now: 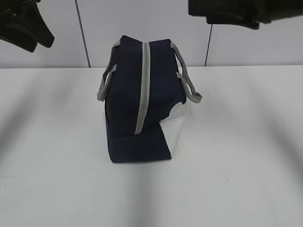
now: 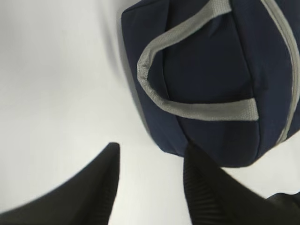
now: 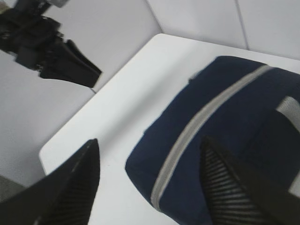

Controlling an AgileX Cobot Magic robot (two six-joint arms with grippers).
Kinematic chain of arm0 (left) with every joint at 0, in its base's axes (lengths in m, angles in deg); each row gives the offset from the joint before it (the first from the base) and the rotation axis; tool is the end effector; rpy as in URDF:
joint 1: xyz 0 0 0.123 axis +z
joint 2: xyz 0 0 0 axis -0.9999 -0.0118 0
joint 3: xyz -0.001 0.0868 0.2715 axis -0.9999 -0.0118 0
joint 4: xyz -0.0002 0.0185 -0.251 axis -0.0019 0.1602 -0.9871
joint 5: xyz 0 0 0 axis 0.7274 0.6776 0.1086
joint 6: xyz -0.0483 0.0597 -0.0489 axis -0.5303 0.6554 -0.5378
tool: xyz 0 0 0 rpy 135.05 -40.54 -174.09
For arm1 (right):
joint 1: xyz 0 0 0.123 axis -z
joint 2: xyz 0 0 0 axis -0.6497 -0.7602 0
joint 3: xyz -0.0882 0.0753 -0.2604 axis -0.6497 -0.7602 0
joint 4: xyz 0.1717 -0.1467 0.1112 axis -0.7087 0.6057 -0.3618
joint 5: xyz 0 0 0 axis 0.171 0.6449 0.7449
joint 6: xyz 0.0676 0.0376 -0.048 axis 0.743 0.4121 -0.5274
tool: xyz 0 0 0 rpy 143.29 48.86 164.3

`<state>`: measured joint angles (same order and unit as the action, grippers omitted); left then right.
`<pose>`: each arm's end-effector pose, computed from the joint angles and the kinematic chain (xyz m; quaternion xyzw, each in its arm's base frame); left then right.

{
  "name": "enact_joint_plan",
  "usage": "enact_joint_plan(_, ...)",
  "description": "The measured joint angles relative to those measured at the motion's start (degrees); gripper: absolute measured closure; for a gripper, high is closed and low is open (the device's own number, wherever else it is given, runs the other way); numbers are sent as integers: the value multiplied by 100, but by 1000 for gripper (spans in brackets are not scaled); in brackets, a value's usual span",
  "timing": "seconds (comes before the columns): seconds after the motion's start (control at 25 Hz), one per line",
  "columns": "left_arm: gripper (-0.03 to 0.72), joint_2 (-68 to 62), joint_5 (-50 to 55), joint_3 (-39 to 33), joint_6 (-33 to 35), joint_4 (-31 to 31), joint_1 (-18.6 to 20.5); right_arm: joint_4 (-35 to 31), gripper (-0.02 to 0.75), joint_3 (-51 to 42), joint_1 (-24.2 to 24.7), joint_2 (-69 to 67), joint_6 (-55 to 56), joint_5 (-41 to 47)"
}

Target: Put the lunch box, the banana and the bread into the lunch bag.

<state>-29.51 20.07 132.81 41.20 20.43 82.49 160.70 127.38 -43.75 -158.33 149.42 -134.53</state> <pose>0.3363 -0.0730 0.3647 0.1070 0.9549 -0.1872 0.2040 0.3131 0.0836 0.3563 -0.2239 0.7864 0.3515 0.4559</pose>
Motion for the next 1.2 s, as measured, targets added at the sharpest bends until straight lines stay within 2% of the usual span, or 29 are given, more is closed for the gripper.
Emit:
enact_joint_plan(0.16, 365, 638, 34, -416, -408, 597, -535, 0, 248, -1147, 0, 937, -254, 1248)
enact_joint_plan(0.36, 365, 1666, 16, -1502, -535, 708, -899, -35, 258, -2084, -133, 1937, -468, 2277)
enact_joint_plan(0.6, 367, 3407, -209, -3025, -547, 933, -949, -92, 258, -2802, -835, 2608, -1026, 2880)
enact_joint_plan(0.92, 367, 5572, -212, -4407, -547, 1399, -954, -129, 259, -3149, -1037, 2849, -1207, 3426)
enact_joint_plan(1.2, 367, 6942, -376, -5203, -547, 1602, -960, -175, 259, -3161, -1104, 2863, -1301, 3932)
